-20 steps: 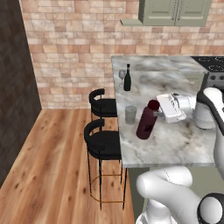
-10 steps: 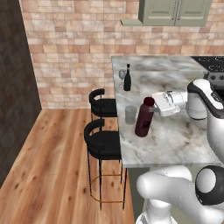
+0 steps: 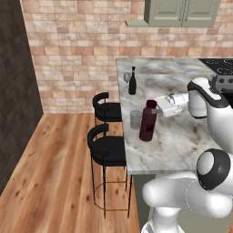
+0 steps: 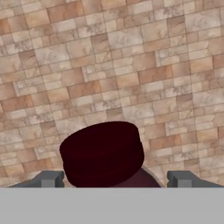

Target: There is a wine glass and glass cup on the dining counter. Place the wine bottle next to the wine glass and the juice bottle next to the glass cup.

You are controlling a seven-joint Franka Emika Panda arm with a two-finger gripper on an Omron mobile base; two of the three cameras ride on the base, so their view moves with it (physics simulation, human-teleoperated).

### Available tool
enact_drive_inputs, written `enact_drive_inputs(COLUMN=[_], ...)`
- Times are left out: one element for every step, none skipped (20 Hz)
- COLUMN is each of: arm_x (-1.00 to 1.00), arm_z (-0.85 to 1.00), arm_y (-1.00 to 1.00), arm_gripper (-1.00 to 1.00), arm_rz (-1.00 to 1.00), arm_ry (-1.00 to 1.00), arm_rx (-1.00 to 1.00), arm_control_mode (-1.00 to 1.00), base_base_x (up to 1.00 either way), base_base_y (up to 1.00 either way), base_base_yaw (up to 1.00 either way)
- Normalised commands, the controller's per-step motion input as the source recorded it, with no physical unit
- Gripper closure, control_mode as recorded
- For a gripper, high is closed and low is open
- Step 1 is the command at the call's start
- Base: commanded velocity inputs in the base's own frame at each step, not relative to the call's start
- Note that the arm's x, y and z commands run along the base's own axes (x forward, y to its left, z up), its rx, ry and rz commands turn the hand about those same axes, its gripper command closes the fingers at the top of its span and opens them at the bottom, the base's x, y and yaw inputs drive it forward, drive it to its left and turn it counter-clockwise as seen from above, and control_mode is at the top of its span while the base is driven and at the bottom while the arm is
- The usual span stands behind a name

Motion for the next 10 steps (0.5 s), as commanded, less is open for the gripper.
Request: enact_drive_inputs(arm_x=[0.28,0.27,0.22,0.22,0.24,0.28,0.28,0.31,0.32,0.33], arm_z=[-0.27,-0.27,-0.26,-0.28,-0.28,-0.25,-0.21,-0.21,-0.17,-0.16], arm_y=[-0.03,-0.04,-0.03,-0.02,-0.03,-0.04,-0.04,-0.06,-0.05,-0.04], arm_gripper=[1.00,1.00,1.00,1.00,1.00,1.00,1.00,1.00,1.00,1.00], arm_rz=[0.00,0.00,0.00,0.00,0.00,0.00,0.00,0.00,0.00,0.00], arm_ry=[0.00,0.00,-0.01,-0.01,0.00,0.00,0.00,0.00,0.00,0.00], arm_rx=[-0.01,-0.01,-0.02,-0.04,-0.05,-0.05,-0.04,-0.03,-0.05,-0.04], arm_control_mode=[-1.00,-1.00,-1.00,-1.00,-1.00,-1.00,-1.00,-1.00,-1.00,-1.00], base_base_x=[0.00,0.00,0.00,0.00,0.00,0.00,0.00,0.00,0.00,0.00], base_base_y=[0.00,0.00,0.00,0.00,0.00,0.00,0.00,0.00,0.00,0.00], base_base_yaw=[0.00,0.00,0.00,0.00,0.00,0.00,0.00,0.00,0.00,0.00])
